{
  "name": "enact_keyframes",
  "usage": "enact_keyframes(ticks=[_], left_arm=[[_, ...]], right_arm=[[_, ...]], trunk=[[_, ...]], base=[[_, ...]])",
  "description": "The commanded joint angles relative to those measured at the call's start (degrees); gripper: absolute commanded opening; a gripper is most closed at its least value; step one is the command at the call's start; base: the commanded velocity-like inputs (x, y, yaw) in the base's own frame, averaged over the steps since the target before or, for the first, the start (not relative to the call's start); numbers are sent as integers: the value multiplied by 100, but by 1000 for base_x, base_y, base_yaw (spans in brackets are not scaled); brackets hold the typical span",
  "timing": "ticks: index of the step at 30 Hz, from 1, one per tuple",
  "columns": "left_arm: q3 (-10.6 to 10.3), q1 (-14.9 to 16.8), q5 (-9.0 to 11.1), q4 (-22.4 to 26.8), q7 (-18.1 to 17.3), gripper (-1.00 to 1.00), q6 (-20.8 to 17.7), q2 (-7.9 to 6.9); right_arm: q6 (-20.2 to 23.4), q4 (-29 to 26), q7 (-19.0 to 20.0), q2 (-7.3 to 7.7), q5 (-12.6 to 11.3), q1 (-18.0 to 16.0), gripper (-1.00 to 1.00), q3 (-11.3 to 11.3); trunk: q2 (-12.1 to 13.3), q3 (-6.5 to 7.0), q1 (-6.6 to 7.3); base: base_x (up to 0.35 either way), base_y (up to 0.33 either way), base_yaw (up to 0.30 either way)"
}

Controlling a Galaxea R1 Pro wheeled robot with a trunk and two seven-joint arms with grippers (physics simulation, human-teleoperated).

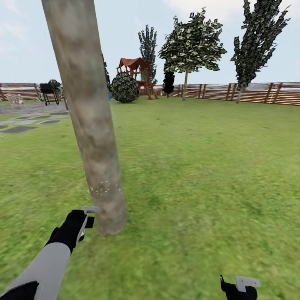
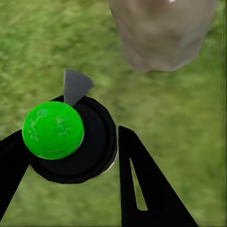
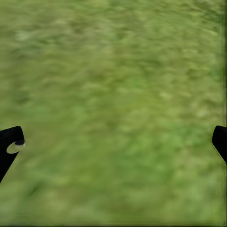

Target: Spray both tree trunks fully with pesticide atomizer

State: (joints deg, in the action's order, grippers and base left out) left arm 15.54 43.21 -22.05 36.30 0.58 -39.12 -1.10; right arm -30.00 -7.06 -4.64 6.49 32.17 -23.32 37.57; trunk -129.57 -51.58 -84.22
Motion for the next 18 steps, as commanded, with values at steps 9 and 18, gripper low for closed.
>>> enact_keyframes(ticks=[9,18], left_arm=[[14,-3,-28,-10,12,-100,68,-61],[10,-58,-11,-17,32,-100,25,-27]], right_arm=[[-21,3,-37,1,61,-6,100,20],[-22,3,-37,1,61,-6,100,14]], trunk=[[-3,-5,2],[-3,-5,2]], base=[[-6,-273,72],[88,-261,273]])
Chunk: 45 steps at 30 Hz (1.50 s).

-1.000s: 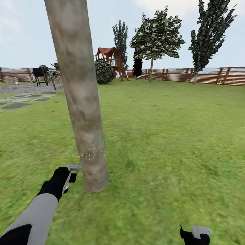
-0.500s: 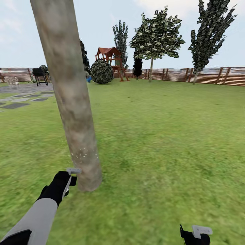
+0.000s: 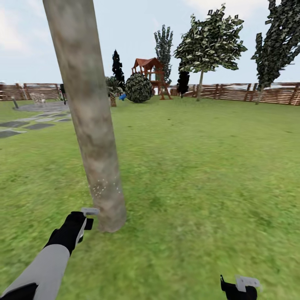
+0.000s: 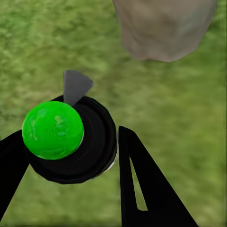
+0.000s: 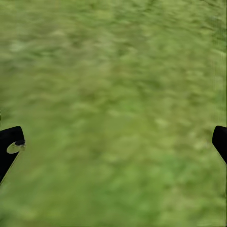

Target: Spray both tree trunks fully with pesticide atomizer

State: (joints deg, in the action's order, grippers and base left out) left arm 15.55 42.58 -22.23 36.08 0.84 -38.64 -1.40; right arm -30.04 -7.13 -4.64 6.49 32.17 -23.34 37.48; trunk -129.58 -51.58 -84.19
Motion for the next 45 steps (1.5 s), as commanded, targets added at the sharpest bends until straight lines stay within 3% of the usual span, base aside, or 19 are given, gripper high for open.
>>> enact_keyframes(ticks=[1,7,16,25,31,45], left_arm=[[9,5,7,3,6,-100,-32,-1],[3,5,8,-28,-3,-100,-50,-17],[-45,5,-6,-320,-56,-100,-57,25],[-16,5,6,-313,-66,-100,-57,23],[21,5,8,-315,-33,-100,-56,17],[36,5,3,-254,-5,-100,-47,52]], right_arm=[[-19,10,-37,1,61,-4,100,23],[-18,10,-37,1,61,-4,100,23],[-18,10,-37,1,61,-4,100,24],[-15,10,-37,1,61,-4,100,23],[-19,10,-37,1,61,-4,100,23],[-18,10,-37,1,61,-4,100,23]], trunk=[[-2,-6,-1],[-2,-6,-1],[-2,-6,-1],[-2,-6,-1],[-2,-6,-1],[-2,-6,-1]], base=[[215,-216,277],[235,-195,252],[221,-188,13],[-114,-250,14],[-47,-264,245],[138,-269,189]])
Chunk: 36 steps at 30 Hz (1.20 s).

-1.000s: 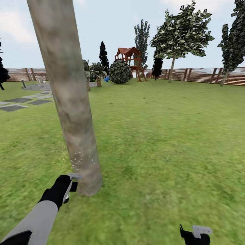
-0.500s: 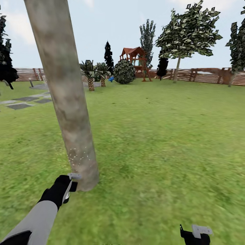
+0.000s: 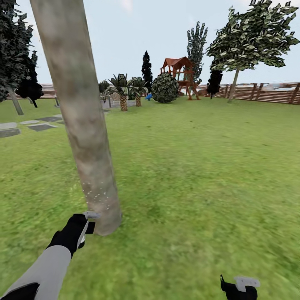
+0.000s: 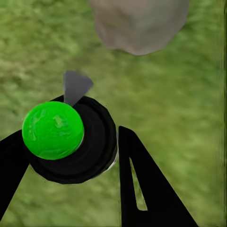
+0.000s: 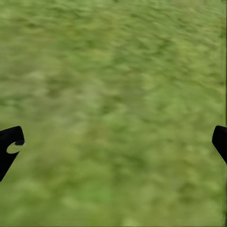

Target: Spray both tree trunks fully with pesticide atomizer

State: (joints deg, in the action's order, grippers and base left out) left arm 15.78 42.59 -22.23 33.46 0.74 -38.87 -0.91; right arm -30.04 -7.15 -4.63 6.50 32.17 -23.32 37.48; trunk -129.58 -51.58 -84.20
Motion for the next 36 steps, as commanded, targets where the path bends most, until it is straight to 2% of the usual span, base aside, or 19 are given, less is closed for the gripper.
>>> enact_keyframes(ticks=[1,6,18,28,33,35,36], left_arm=[[12,4,2,9,6,-100,-25,3],[19,4,0,11,13,-100,-25,-1],[19,4,-6,20,14,-100,-25,-25],[24,4,8,38,14,-100,1,-6],[32,4,20,55,1,-100,25,0],[14,6,68,183,-6,-100,21,-2],[7,4,168,516,-35,-100,-16,-28]], right_arm=[[-18,12,-38,1,61,-5,100,22],[-14,12,-38,1,61,-5,100,22],[-18,12,-38,1,61,-5,100,22],[-19,20,-38,1,61,-5,100,22],[-18,13,-38,1,61,-5,100,23],[-19,12,-38,1,61,-5,100,22],[-19,12,-38,1,61,-5,100,22]], trunk=[[-2,-6,-1],[-2,-6,-1],[-2,-6,-1],[-2,-6,-1],[-2,-6,-1],[-2,-6,-1],[-2,-6,-1]], base=[[140,-267,3],[126,-267,44],[106,-267,267],[7,-269,272],[50,-266,95],[218,-232,5],[254,-227,1]])
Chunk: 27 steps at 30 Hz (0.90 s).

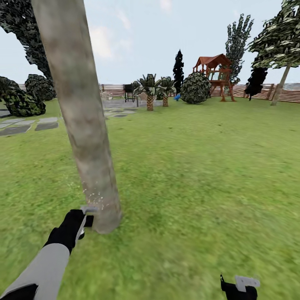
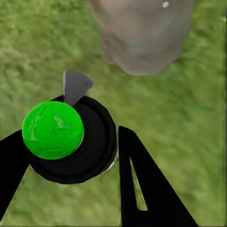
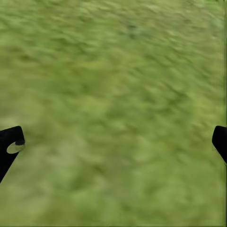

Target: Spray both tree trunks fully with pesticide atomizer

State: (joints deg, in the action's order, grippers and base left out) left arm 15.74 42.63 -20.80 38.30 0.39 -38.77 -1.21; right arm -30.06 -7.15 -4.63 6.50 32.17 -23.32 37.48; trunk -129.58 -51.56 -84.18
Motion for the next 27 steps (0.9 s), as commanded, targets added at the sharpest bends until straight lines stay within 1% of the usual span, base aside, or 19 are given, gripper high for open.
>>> enact_keyframes(ticks=[1,2,3,6,8,10,12,14,18,24,27], left_arm=[[8,2,111,201,-10,-100,-38,-13],[3,7,233,321,-17,-100,-46,-28],[1,15,297,361,-19,-100,-49,-36],[-7,38,360,400,-28,-100,-59,-46],[-11,79,361,398,-30,-100,-85,-46],[-20,115,354,402,-29,-100,-216,-45],[-45,326,348,399,-30,-100,-434,-34],[-55,388,342,397,-26,-100,-470,-15],[-62,389,340,397,-22,-100,-465,11],[-62,401,340,416,-21,-100,-465,10],[-62,404,340,446,-21,-100,-465,15]], right_arm=[[-17,11,-38,1,61,-5,100,22],[-17,11,-39,1,61,-5,100,22],[-16,11,-40,1,61,-5,100,22],[-16,9,-38,1,61,-5,100,22],[-13,5,-38,1,61,-5,100,22],[-13,5,-38,1,61,-5,100,24],[-14,8,-38,1,61,-5,100,24],[-15,10,-38,1,61,-5,100,23],[-14,9,-38,1,61,-5,100,23],[-15,3,-38,1,61,-5,100,30],[-11,3,-38,1,61,-5,100,31]], trunk=[[-2,-7,-2],[-2,-7,-2],[-2,-7,-2],[-2,-7,-2],[-2,-7,-2],[-2,-7,-2],[-2,-7,-2],[-2,-7,-2],[-2,-7,-2],[-2,-7,-2],[-2,-7,-2]], base=[[260,-226,1],[264,-224,0],[265,-218,0],[148,-113,2],[8,-6,204],[2,-2,256],[1,0,272],[0,0,276],[54,-30,245],[208,-168,30],[74,-254,1]])
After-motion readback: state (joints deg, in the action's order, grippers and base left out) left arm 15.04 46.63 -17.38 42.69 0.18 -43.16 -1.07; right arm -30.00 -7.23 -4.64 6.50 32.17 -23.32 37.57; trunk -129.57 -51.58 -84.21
